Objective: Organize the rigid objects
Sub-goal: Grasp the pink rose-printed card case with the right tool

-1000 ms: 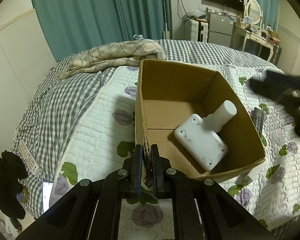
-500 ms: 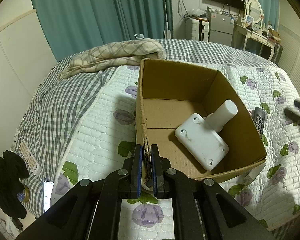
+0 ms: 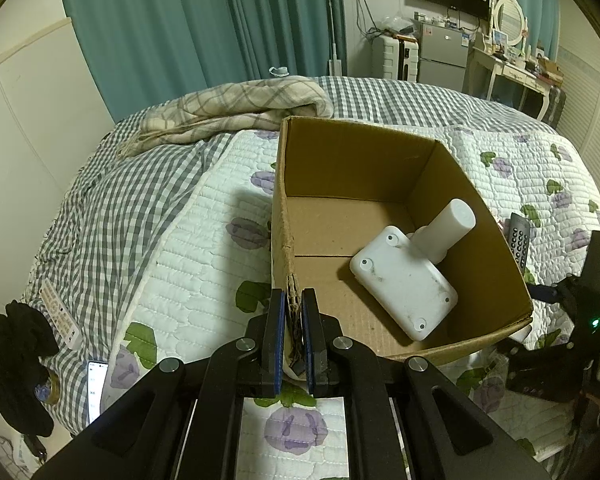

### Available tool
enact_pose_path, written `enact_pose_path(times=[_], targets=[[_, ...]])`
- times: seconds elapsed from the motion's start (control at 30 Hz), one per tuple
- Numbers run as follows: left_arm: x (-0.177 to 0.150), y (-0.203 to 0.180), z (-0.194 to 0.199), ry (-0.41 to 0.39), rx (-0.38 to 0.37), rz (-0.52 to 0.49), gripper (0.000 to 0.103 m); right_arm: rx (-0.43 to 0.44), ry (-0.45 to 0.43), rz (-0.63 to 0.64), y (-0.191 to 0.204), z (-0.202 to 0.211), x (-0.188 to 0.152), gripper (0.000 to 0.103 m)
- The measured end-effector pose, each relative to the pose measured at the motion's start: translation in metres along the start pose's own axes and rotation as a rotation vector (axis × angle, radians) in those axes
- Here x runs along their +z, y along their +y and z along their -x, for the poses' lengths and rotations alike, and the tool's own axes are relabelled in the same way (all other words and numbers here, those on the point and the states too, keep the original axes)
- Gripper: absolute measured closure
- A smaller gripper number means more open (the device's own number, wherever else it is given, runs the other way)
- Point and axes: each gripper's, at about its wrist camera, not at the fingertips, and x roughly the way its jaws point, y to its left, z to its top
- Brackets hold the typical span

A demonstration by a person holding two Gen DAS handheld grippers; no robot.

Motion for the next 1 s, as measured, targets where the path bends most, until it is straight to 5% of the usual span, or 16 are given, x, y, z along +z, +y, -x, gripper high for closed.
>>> enact_pose_path(times=[0.67,1.0], targets=[[0.0,0.0,0.0,0.003,-0.001,0.001,0.095,0.098,0.061,0.076,0.0,-0.042,0.024,0.033],[0.0,0.0,0.0,0.002,-0.001,0.0,0.095,0.007,-0.012,0.02,-0.008,-0.012,0.014,0.033]])
